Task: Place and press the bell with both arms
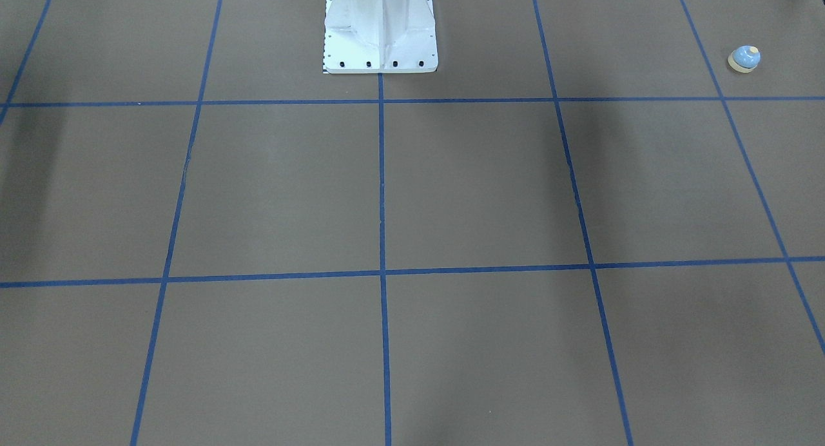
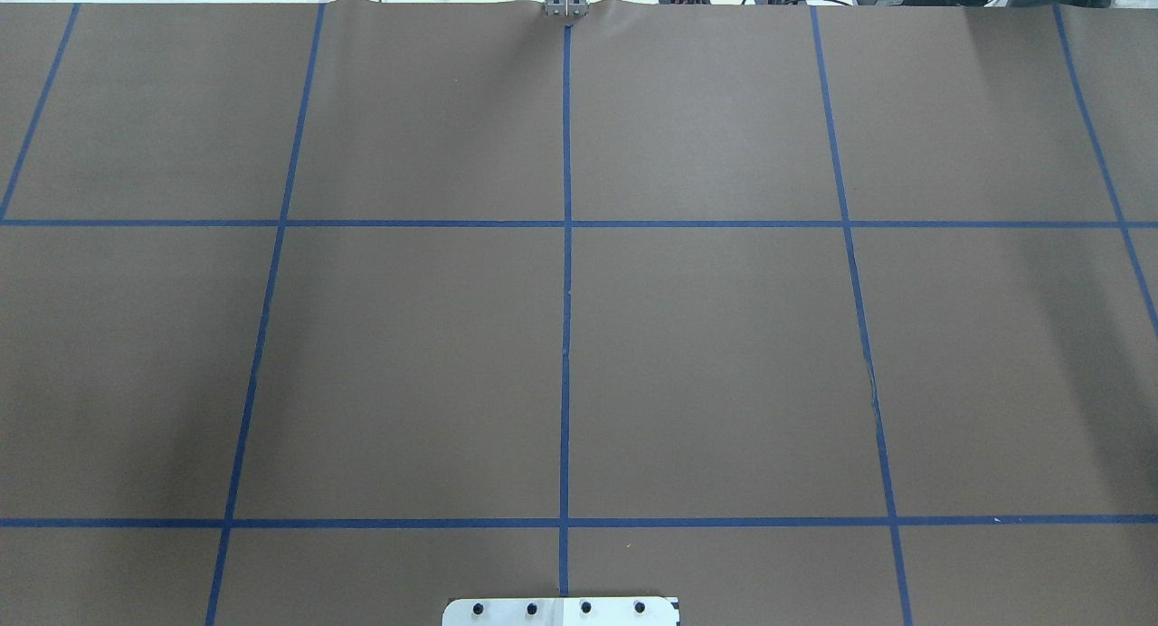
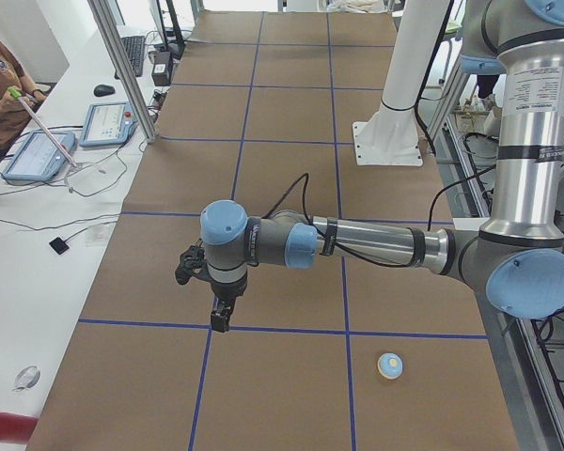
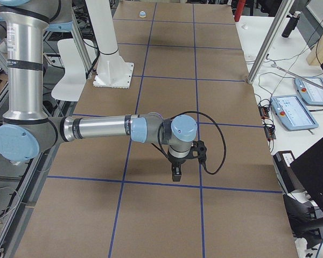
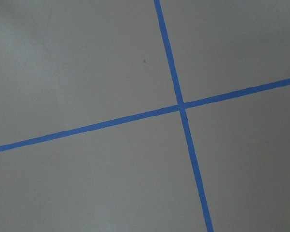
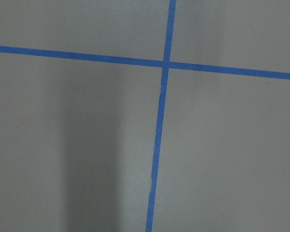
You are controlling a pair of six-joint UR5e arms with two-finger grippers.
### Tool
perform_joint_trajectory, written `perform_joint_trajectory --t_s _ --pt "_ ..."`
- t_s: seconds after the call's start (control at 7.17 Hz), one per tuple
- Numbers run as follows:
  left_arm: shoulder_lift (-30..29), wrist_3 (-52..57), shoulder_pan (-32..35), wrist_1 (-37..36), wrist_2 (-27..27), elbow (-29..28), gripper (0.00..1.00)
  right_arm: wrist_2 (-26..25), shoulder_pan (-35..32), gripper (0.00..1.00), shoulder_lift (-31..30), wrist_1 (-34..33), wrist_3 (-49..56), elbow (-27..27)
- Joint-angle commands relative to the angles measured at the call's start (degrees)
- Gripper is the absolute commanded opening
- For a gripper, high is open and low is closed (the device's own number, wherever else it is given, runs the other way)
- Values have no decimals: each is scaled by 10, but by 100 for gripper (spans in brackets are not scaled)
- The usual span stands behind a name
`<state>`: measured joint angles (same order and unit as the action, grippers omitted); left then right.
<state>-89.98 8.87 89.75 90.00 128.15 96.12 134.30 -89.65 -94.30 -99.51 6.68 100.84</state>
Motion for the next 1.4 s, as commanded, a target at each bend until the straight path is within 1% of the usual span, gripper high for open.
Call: perform_joint_trajectory --t_s 0.0,0.14,0.28,0.42,0.56,0.7,0.84,0.98,1.12,1.26 --pt "0 1 1 0 0 0 100 -4 0 100 1 1 0 1" --pt "0 -1 0 0 0 1 100 -3 0 100 3 0 -10 0" --pt "-1 -7 0 -5 -7 14 100 -3 0 100 3 0 -11 0" --pt "3 -16 1 -13 -19 40 100 -3 0 100 3 0 -11 1" --pt "6 -31 -1 -58 -60 83 100 -2 0 100 3 0 -11 1" --pt "0 -33 -7 -155 -89 151 100 -2 0 100 2 0 -11 4" --pt "1 -81 -24 -224 -123 221 100 -1 0 100 1 0 -12 8" --pt "8 -169 -51 -264 -151 279 100 -1 0 100 1 0 -12 8" --pt "21 -263 -90 -278 -181 311 100 -1 0 100 0 0 -12 11" --pt "37 -406 -146 -279 -218 335 100 -1 0 100 -5 0 -12 18"
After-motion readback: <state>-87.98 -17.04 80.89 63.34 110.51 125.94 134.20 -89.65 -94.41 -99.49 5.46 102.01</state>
